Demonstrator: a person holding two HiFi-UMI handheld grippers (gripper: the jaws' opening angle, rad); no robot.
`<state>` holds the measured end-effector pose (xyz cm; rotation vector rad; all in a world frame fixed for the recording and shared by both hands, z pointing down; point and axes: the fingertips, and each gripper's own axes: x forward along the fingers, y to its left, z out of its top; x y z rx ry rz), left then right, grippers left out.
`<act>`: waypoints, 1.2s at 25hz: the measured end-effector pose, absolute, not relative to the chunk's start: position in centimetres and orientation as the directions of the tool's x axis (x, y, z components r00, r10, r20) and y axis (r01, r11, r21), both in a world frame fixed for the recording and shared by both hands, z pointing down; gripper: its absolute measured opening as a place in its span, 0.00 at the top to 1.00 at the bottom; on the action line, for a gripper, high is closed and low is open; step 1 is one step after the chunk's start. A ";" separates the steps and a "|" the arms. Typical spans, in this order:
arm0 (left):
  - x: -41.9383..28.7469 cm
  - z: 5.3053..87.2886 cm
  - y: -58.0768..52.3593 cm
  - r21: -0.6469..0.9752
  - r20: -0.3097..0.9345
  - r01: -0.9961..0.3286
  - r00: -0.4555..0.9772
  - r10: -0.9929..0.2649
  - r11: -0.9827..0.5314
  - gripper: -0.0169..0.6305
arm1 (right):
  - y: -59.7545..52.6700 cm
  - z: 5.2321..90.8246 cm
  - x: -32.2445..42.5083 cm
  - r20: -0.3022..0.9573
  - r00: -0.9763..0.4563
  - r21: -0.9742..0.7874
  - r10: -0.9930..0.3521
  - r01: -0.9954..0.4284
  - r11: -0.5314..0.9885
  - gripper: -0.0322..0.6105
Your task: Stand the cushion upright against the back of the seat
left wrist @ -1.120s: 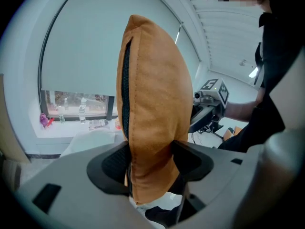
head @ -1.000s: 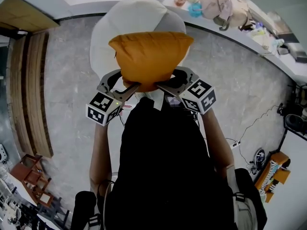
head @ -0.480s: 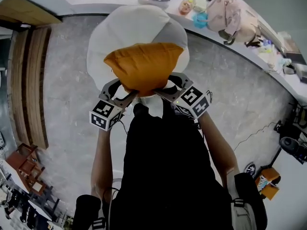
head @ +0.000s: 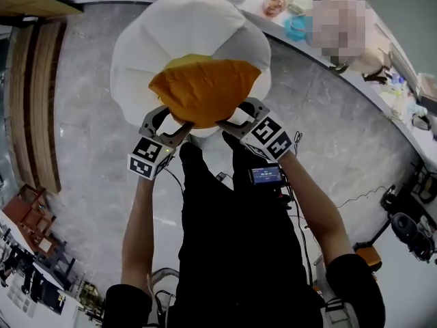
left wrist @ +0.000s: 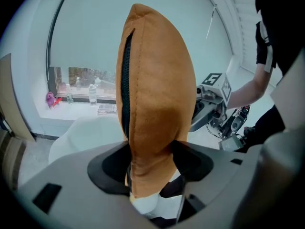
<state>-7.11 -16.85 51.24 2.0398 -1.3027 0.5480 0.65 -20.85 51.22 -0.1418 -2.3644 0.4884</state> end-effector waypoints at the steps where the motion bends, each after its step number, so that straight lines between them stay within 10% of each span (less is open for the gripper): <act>1: -7.2 52.4 -17.3 0.290 0.650 -0.909 0.416 -0.636 -0.298 0.52 | -21.3 52.4 0.6 0.620 -0.748 -0.386 0.237 -0.028 0.922 0.54; 30: -11.0 84.4 -24.0 0.068 0.851 -0.938 0.232 -0.471 -0.339 0.53 | -28.1 84.9 -2.8 0.739 -0.662 -0.177 0.126 -0.010 0.984 0.54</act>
